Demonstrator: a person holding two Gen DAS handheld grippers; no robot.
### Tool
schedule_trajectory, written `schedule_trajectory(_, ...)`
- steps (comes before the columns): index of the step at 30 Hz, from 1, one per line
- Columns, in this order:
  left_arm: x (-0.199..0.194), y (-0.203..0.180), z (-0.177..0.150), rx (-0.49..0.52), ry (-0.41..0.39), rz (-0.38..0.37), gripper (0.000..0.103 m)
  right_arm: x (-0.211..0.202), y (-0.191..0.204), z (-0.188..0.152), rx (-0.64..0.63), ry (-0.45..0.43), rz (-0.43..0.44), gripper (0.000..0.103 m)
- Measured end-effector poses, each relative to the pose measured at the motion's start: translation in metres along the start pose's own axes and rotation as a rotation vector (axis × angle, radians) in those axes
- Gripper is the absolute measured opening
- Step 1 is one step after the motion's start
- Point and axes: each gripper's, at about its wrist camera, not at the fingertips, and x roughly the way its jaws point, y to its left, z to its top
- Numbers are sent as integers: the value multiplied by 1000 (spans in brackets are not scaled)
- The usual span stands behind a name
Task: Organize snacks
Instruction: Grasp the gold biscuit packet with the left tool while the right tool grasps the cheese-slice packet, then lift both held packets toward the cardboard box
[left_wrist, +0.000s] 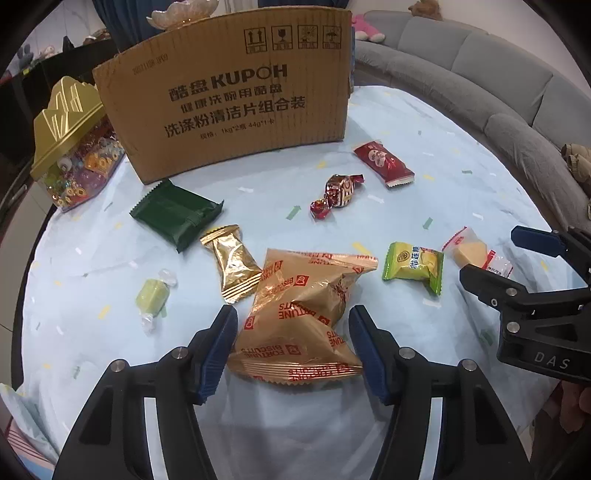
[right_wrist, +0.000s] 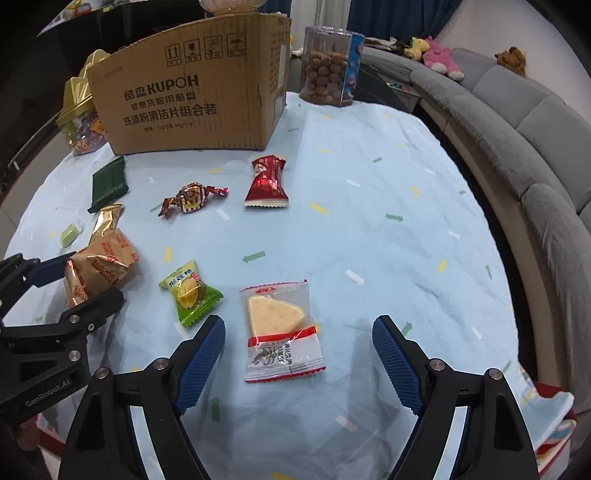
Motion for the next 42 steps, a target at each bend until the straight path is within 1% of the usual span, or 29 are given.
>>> schedule_trajectory(1, 0, 0, 0, -5, 0, -3, 62, 1, -1, 0, 5, 4, 5, 79)
schedule_trajectory(3, 0, 0, 1, -14, 2, -6, 62, 4, -2, -1, 11, 18, 13, 71)
schedule_trajectory(7, 0, 0, 1, -29, 2, -10, 62, 6, -3, -1, 20, 25, 29, 67)
schedule_trajectory(8, 0, 0, 1, -30, 2, -11, 61, 6, -3, -1, 20, 23, 33, 64)
schedule_trajectory(10, 0, 0, 1, -31, 0, -14, 60, 5, -2, -1, 18, 20, 42, 59)
schedule_trajectory(12, -1, 0, 1, -33, -5, -17, 59, 4, 0, -1, 8, 16, 54, 47)
schedule_trajectory(14, -2, 0, 1, -32, -12, -19, 56, 3, 3, -1, -6, 12, 63, 40)
schedule_trajectory(17, -6, -1, 2, -30, -26, -17, 54, 3, 2, -1, -2, 13, 66, 36)
schedule_trajectory(29, -15, -1, 6, -22, -52, -10, 46, -3, 0, 1, 4, 1, 68, 33)
schedule_trajectory(42, -26, 0, 6, -28, -86, -15, 43, -15, -2, 4, 9, -35, 60, 33)
